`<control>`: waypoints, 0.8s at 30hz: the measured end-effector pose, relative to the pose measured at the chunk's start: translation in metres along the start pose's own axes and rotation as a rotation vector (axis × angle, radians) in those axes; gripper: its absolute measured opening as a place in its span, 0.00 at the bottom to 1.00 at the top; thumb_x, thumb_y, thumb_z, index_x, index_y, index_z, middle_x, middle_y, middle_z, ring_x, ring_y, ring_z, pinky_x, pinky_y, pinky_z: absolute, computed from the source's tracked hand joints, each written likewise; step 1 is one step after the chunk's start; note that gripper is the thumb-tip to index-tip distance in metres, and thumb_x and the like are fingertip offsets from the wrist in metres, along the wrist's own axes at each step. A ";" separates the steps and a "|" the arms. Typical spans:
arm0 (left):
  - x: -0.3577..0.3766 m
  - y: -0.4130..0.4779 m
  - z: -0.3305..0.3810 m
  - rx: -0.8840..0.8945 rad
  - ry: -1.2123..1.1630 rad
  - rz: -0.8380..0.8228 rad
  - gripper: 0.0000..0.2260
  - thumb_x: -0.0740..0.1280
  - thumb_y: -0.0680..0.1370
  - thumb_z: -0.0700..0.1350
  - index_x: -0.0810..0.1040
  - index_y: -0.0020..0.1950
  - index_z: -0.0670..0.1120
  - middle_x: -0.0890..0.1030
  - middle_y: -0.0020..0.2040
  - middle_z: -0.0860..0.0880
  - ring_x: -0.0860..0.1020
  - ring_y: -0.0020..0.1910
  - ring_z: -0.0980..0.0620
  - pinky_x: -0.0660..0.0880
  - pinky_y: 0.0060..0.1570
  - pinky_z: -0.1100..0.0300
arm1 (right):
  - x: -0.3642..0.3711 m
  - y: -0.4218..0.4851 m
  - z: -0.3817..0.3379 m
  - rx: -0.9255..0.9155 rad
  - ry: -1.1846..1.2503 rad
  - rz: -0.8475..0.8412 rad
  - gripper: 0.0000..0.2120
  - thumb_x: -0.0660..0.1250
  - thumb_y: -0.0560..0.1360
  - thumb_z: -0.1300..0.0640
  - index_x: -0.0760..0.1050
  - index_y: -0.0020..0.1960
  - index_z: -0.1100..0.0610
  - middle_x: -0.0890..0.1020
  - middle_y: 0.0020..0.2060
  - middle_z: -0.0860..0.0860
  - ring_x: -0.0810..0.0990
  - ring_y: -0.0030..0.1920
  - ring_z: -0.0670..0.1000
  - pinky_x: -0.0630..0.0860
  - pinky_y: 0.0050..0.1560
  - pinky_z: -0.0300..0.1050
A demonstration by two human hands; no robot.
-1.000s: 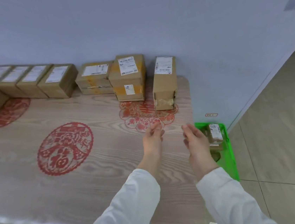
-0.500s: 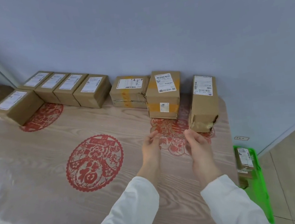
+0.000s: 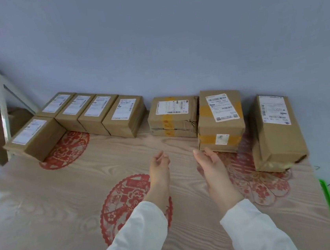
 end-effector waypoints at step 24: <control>0.009 0.203 0.048 -0.011 0.201 -0.021 0.31 0.62 0.79 0.56 0.57 0.77 0.44 0.64 0.75 0.48 0.65 0.72 0.49 0.61 0.71 0.54 | 0.059 0.136 0.020 -0.018 -0.050 0.311 0.43 0.69 0.74 0.47 0.44 0.78 0.48 0.47 0.77 0.45 0.49 0.76 0.48 0.53 0.75 0.53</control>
Point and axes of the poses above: each hand's wrist, its own y-axis towards the middle knuckle, its own x-axis out of the palm, z = x × y, the point moved 10 cm from there along y, towards the middle knuckle
